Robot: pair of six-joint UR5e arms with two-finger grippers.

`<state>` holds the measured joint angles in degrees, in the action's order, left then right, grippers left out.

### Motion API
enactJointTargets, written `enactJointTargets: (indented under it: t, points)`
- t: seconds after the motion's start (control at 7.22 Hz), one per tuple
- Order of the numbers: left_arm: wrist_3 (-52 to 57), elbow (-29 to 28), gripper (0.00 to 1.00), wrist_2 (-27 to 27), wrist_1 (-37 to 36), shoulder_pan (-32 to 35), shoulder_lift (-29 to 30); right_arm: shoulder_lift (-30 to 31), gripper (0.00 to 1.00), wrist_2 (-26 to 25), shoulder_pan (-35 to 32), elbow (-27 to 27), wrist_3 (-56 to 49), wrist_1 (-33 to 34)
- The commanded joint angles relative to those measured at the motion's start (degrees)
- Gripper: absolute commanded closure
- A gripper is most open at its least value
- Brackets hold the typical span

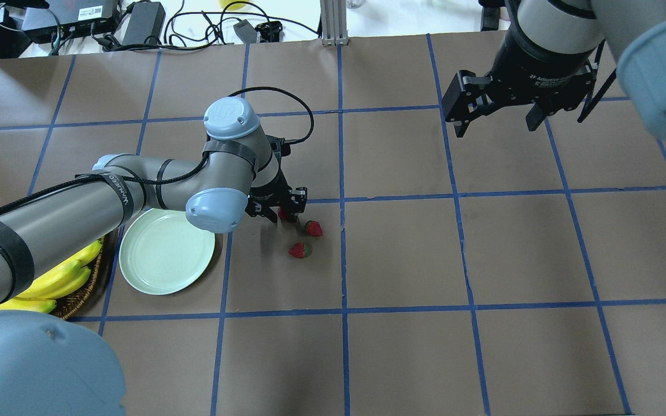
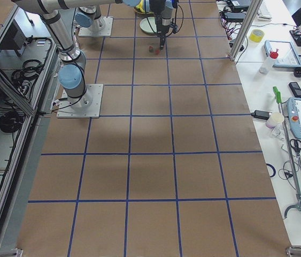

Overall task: Collect all strawberries into plate
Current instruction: 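Reach the left gripper to a strawberry, grasp it and lift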

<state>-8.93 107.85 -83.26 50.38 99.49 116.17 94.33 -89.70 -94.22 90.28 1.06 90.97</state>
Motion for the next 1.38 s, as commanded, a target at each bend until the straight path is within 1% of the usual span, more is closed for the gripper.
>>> enactJointTargets:
  t: [0.0, 0.42, 0.55, 0.83, 0.97, 1.11, 1.25]
  points:
    - [-0.3, 0.0, 1.0, 0.6, 0.0, 0.0, 0.0, 0.0, 0.0, 0.0, 0.0, 0.1, 0.0, 0.0]
    - [-0.6, -1.3, 1.0, -0.1, 0.6, -0.4, -2.4, 0.0, 0.0, 0.0, 0.1, 0.1, -0.3, 0.0]
    - [-0.6, -3.0, 1.0, -0.4, 2.9, -1.2, -2.9, 0.0, 0.0, 0.1, 0.0, 0.1, -0.4, 0.0]
    - [0.1, -9.3, 1.0, -1.7, 15.8, -8.3, -5.8, 0.0, 0.0, 0.1, 0.1, 0.1, -0.4, 0.0]
    - [4.8, -8.8, 1.0, -2.9, 18.1, -11.9, -7.2, 0.0, 0.0, 0.1, 0.0, 0.1, -0.8, 0.0]
    - [8.2, -7.6, 1.0, -3.2, 18.4, -13.7, -7.5, 0.0, 0.0, 0.2, 0.0, 0.1, -0.8, 0.0]
    - [8.7, -5.8, 1.0, -3.7, 18.7, -15.4, -8.0, 0.0, 0.0, 0.1, 0.0, 0.0, -0.8, 0.0]
